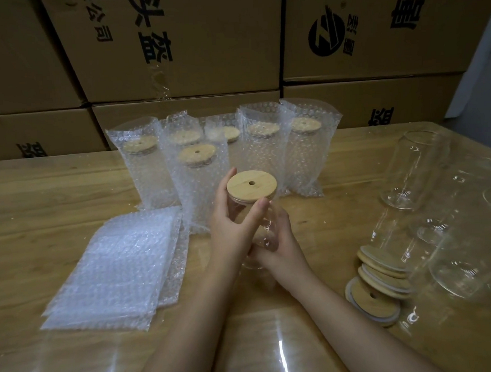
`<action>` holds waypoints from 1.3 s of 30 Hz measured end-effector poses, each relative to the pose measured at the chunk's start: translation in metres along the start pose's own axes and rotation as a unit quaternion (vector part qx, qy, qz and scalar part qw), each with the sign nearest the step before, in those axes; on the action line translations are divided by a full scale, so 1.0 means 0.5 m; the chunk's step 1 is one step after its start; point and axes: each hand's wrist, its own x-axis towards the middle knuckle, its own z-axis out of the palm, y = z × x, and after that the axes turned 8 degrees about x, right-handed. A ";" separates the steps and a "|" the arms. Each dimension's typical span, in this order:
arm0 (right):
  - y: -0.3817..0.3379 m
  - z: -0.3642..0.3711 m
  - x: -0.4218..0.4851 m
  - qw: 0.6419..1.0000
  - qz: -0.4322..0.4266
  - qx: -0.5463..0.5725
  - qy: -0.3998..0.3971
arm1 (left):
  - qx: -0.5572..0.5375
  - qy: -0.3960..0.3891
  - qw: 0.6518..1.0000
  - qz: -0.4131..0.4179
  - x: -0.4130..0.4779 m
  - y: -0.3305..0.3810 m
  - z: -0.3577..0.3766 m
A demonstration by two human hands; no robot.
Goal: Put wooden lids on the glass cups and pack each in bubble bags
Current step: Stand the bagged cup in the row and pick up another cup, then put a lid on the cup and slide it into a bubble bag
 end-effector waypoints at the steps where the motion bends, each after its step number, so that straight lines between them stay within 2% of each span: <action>1: -0.001 0.001 -0.001 1.000 -0.001 0.003 0.000 | -0.006 0.007 1.000 0.002 -0.001 -0.006 0.001; 4: -0.002 0.001 -0.001 1.000 -0.013 -0.002 0.003 | -0.038 0.023 0.999 -0.015 -0.003 -0.025 0.003; 7: 0.002 -0.003 0.000 1.000 -0.022 -0.003 0.000 | -0.113 0.006 0.987 -0.113 -0.017 -0.049 0.002; 9: 0.004 -0.004 0.002 1.000 -0.026 0.002 -0.013 | -0.103 -0.013 0.978 -0.178 -0.024 -0.065 -0.001; 11: 0.007 -0.005 0.004 0.999 -0.031 0.006 -0.021 | -0.083 -0.008 0.976 -0.203 -0.023 -0.071 -0.004; 17: 0.016 -0.006 0.008 0.999 -0.046 0.005 -0.020 | -0.021 0.010 0.983 -0.181 -0.032 -0.067 -0.001; 22: 0.024 -0.008 0.010 0.999 -0.039 0.007 -0.012 | 0.096 -0.050 0.981 -0.162 -0.062 -0.076 -0.037; 24: 0.026 -0.008 0.012 0.999 -0.035 0.010 -0.015 | 0.188 -0.082 0.970 -0.133 -0.071 -0.075 -0.062; 26: 0.029 -0.009 0.013 0.999 -0.031 0.012 -0.017 | 0.339 -0.076 0.936 -0.055 -0.070 -0.066 -0.095; 28: 0.029 -0.010 0.013 0.999 -0.027 0.015 -0.021 | 0.468 -0.003 0.884 -0.011 -0.064 -0.047 -0.135; 31: 0.028 -0.009 0.015 0.999 -0.022 0.019 -0.026 | 0.556 0.119 0.823 0.025 -0.036 -0.018 -0.204; 33: 0.027 -0.010 0.015 0.999 -0.024 0.020 -0.026 | 0.626 0.097 0.774 -0.009 -0.015 -0.019 -0.246; 35: 0.029 -0.010 0.015 0.999 -0.025 0.026 -0.025 | 0.700 0.009 0.705 -0.117 -0.002 -0.028 -0.273; 36: 0.030 -0.010 0.014 0.999 -0.026 0.028 -0.023 | 0.713 -0.019 0.684 -0.157 0.001 -0.033 -0.281; 39: 0.031 -0.008 0.013 0.999 -0.030 0.018 -0.019 | 0.707 -0.034 0.683 -0.182 -0.001 -0.042 -0.286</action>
